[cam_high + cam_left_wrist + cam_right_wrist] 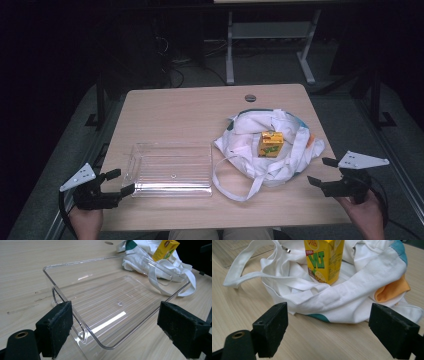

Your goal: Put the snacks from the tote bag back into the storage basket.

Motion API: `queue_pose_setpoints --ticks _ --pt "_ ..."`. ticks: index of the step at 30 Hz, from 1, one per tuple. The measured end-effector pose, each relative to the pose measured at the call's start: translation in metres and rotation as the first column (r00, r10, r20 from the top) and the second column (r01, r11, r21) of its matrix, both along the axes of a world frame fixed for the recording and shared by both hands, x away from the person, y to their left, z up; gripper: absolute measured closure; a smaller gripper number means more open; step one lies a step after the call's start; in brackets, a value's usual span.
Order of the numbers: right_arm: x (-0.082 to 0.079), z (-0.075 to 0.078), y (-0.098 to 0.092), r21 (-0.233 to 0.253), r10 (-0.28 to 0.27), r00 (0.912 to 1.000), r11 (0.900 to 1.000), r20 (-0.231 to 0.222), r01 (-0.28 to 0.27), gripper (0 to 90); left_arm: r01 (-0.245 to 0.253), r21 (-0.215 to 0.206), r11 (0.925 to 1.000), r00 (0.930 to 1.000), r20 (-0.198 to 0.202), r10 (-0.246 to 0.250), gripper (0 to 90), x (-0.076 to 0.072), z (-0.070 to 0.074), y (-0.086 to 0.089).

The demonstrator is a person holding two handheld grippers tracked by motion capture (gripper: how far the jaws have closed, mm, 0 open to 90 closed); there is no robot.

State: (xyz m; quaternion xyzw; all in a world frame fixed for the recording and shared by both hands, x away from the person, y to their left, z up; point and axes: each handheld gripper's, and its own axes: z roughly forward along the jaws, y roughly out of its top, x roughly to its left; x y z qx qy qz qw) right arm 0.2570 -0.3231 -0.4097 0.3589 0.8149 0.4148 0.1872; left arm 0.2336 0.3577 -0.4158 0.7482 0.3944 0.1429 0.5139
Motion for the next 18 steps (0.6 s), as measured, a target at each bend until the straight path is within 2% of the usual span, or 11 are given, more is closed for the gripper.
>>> queue_pose_setpoints --ticks 2,5,18 --pt "0.002 0.002 0.004 -0.015 0.012 0.9998 1.0 -0.018 -0.012 15.4 0.003 0.001 1.0 1.0 0.001 -0.003 12.8 0.0 0.0 0.0" --pt "0.008 0.008 0.009 -0.057 0.039 0.999 0.998 -0.021 -0.04 15.4 0.001 -0.001 1.0 1.0 -0.001 -0.001 12.8 0.0 0.0 0.0" --pt "0.044 0.042 0.027 -0.094 0.119 0.9923 0.988 -0.036 -0.122 15.4 -0.005 -0.013 0.9999 1.0 -0.001 0.005 12.8 -0.002 0.0 0.001"
